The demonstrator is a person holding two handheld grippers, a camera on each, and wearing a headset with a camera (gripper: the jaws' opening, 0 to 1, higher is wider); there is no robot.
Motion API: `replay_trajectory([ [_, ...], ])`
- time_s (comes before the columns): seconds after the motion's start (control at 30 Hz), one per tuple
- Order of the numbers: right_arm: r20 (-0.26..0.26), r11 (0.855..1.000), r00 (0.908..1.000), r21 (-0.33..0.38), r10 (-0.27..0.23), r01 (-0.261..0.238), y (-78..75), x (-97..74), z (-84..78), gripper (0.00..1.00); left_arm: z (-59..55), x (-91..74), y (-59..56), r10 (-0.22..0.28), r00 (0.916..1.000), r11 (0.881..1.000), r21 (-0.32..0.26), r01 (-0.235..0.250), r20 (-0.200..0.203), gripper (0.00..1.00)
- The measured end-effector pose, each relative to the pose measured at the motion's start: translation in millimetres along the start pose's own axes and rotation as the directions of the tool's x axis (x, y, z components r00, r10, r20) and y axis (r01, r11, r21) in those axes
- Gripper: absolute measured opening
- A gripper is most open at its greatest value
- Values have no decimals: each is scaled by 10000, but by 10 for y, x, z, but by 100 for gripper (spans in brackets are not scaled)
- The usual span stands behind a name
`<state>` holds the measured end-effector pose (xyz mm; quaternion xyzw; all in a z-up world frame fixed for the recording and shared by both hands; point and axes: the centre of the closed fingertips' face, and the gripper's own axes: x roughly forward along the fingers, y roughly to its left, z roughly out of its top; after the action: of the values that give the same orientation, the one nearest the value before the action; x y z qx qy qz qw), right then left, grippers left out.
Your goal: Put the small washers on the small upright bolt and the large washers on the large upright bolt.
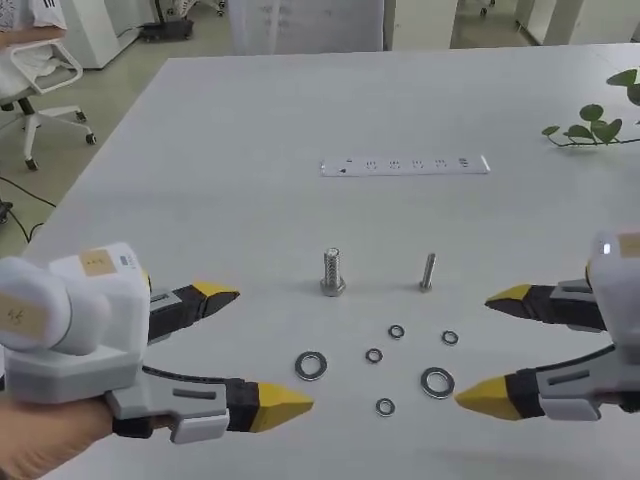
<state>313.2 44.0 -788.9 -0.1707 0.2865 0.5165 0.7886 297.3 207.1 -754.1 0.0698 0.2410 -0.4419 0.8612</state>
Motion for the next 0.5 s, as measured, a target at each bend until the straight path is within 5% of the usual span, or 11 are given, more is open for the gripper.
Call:
replay_trajectory([
  [0.5,-1022,9980,9943,-533,290,-346,25,209,-115,61,-24,38,-6,-83,10000,10000,5,83,-55,84],
])
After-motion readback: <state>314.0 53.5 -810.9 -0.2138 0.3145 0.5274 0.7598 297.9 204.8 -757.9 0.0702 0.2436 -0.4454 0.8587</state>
